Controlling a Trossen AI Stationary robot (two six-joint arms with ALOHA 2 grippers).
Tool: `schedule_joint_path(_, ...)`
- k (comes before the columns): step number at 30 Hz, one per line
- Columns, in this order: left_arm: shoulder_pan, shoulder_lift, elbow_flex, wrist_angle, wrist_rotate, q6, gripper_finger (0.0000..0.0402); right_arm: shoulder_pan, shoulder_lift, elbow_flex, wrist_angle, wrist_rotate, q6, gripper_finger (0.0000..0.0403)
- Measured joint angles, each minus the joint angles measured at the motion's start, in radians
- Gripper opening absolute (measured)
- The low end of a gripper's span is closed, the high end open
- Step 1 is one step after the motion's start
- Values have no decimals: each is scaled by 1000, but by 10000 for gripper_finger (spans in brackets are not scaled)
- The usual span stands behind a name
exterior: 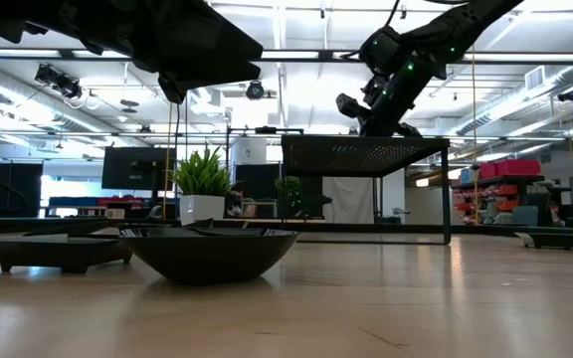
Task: Pick & Place Mini shaped plates
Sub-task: Stack the drop shaped plate on top of the drop shaped plates on the shelf
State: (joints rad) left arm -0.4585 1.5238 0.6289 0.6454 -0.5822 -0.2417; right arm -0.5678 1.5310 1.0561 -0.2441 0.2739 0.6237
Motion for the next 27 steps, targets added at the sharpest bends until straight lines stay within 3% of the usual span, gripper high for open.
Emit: schedule_joint_path(27, 4, 0, 0, -5, 0, -9, 165, 13, -22, -1, -81, -12, 23, 2)
